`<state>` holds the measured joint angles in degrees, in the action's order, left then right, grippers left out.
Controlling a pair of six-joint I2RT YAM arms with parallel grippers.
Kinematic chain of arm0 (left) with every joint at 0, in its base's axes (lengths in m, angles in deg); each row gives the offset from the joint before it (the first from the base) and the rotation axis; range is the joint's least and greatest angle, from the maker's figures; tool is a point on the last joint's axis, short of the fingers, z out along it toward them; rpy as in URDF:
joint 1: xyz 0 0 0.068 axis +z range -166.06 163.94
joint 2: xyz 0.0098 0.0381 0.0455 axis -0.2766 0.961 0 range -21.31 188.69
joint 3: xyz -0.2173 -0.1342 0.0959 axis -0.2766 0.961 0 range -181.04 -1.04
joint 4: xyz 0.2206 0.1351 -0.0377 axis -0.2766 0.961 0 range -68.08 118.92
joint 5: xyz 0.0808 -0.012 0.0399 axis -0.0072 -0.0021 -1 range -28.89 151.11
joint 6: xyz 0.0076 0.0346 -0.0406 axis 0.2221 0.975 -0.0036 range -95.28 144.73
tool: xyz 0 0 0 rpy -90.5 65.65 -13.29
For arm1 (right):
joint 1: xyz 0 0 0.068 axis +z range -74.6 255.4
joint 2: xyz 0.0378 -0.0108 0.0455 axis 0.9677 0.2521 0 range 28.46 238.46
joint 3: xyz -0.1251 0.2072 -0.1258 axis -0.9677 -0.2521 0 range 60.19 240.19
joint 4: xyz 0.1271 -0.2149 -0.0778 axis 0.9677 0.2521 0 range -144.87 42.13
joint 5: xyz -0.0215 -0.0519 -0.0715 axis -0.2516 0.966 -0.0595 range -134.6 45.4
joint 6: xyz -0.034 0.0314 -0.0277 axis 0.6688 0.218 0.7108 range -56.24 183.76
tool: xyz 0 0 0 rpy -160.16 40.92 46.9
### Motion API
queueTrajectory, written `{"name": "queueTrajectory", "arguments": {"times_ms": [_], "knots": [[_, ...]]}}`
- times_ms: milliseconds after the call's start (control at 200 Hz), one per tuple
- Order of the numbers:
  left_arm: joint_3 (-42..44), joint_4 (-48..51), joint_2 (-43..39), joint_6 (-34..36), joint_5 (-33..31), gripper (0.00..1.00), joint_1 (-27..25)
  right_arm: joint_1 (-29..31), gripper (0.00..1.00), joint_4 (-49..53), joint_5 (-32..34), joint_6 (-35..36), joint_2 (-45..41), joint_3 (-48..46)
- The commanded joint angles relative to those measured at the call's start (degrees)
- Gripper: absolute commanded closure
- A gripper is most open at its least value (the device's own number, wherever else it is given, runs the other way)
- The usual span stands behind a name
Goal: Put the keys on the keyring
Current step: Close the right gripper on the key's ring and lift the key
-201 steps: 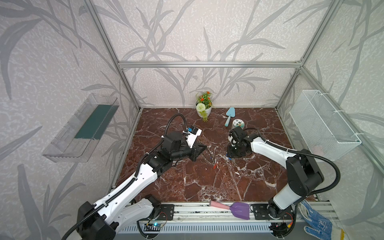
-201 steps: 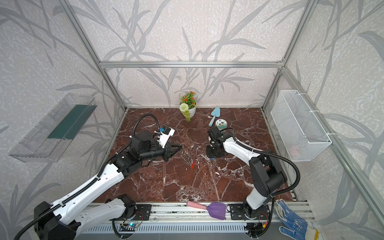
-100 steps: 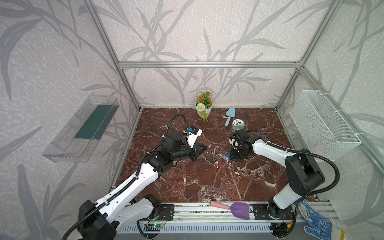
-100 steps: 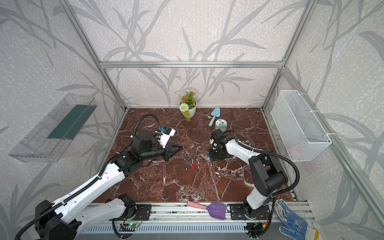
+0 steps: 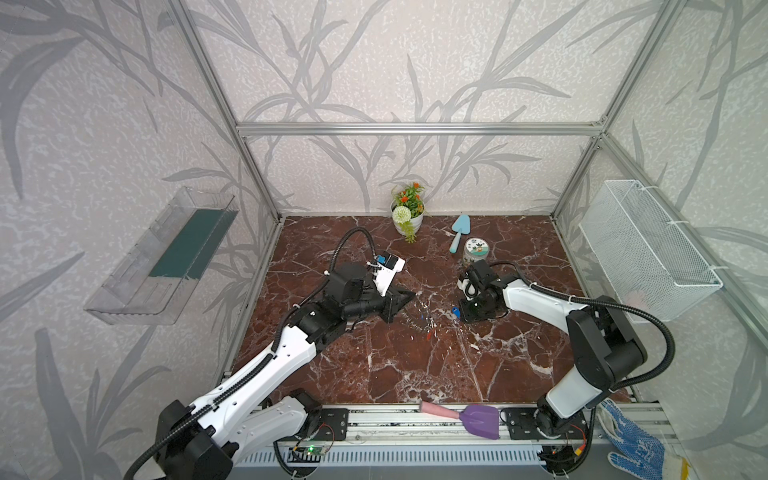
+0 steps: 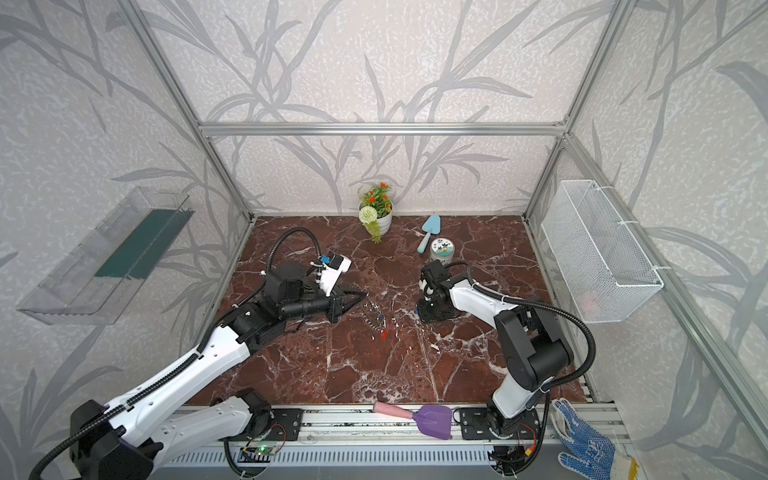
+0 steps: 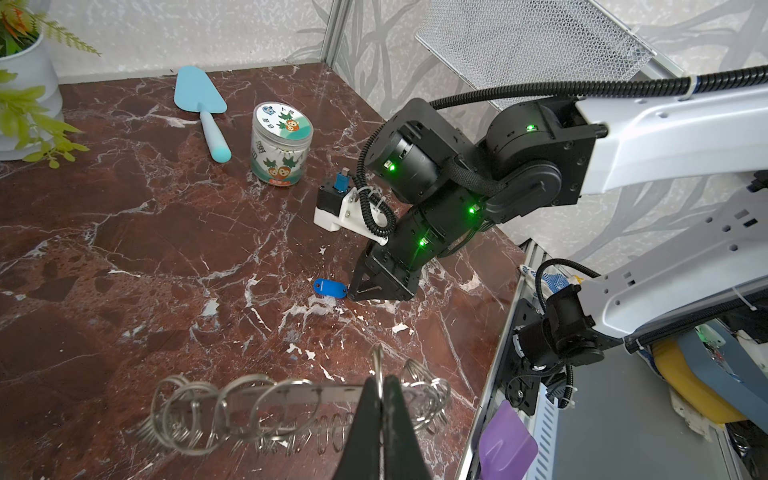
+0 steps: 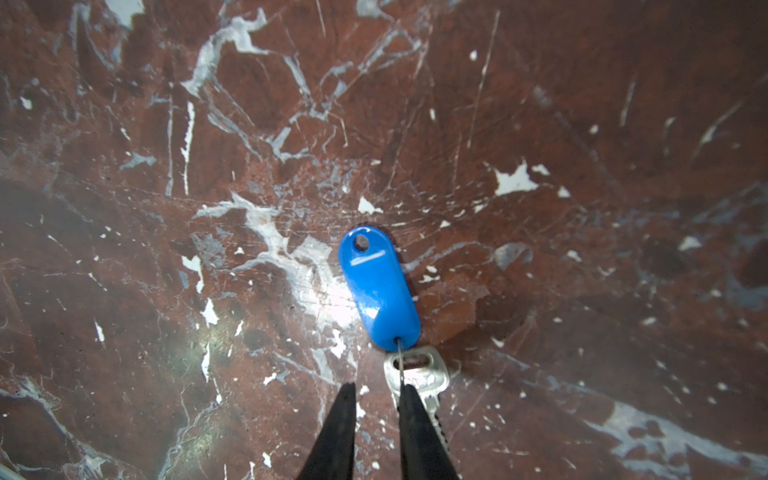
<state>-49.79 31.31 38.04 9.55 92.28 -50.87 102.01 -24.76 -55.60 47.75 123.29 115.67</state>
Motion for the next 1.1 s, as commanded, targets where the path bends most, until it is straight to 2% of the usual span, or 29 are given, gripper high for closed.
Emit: {"name": "queueTrajectory", "arguments": {"times_ms": [0, 220, 555, 1095], "knots": [[0.10, -2.90, -0.03, -0.09, 0.98, 1.00, 0.16, -0.03, 0.77, 1.13, 0.31, 0.11, -3.17, -0.63], [0.09, -3.16, 0.02, -0.29, 1.43, 1.00, 0.12, -2.73, 0.75, 0.52, -1.46, -0.24, -4.14, -2.51], [0.17, -3.38, 0.14, -0.29, 1.26, 1.00, 0.12, -2.71, 0.75, -3.17, -5.12, -1.90, -0.93, -2.86], [0.30, -3.64, 0.24, -0.47, 1.60, 1.00, 0.15, -2.66, 0.88, -3.75, -3.07, -2.18, 0.01, -3.56]]}}
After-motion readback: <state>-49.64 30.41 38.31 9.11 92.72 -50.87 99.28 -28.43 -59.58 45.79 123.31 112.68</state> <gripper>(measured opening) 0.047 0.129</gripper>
